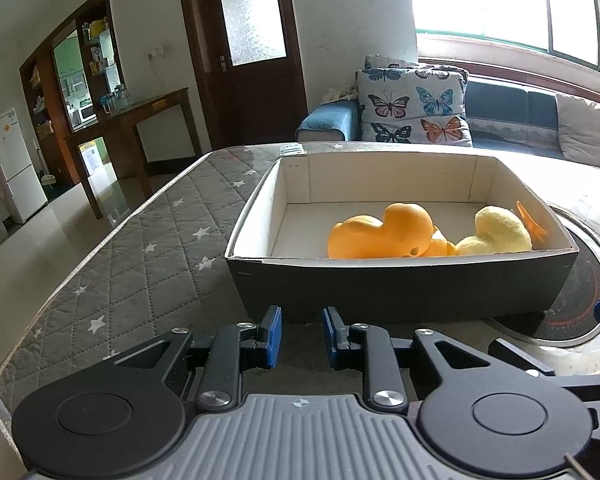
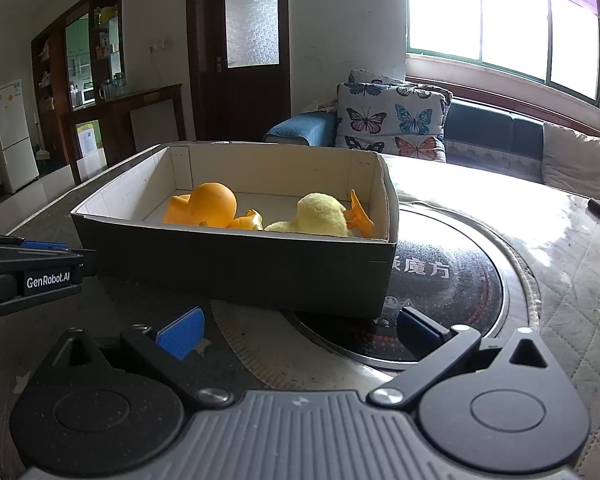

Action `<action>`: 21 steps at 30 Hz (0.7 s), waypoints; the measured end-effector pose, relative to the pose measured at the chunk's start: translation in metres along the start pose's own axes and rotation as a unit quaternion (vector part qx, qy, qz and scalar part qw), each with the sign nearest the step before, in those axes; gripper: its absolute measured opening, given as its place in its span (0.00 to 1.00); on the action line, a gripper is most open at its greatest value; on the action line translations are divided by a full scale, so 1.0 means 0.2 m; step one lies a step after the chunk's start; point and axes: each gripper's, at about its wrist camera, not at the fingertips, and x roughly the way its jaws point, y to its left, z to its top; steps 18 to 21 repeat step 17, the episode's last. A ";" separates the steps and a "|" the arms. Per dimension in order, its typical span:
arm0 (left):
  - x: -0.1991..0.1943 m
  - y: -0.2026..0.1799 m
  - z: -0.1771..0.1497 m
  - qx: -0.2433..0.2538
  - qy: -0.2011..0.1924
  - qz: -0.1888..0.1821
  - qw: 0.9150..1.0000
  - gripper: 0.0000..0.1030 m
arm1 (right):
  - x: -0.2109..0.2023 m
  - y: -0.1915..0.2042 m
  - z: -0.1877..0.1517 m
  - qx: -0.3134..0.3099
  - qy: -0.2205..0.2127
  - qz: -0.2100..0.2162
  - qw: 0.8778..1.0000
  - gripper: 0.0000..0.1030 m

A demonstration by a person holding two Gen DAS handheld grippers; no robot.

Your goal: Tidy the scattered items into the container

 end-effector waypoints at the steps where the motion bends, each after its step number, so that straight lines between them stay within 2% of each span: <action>1: 0.00 0.00 0.00 -0.001 0.001 -0.002 1.000 0.24 | 0.00 0.00 0.00 0.000 0.001 0.000 1.000 1.00; 21: 0.00 -0.01 0.02 -0.008 -0.005 -0.012 1.000 0.24 | 0.02 0.00 0.01 -0.001 -0.002 0.001 1.000 1.00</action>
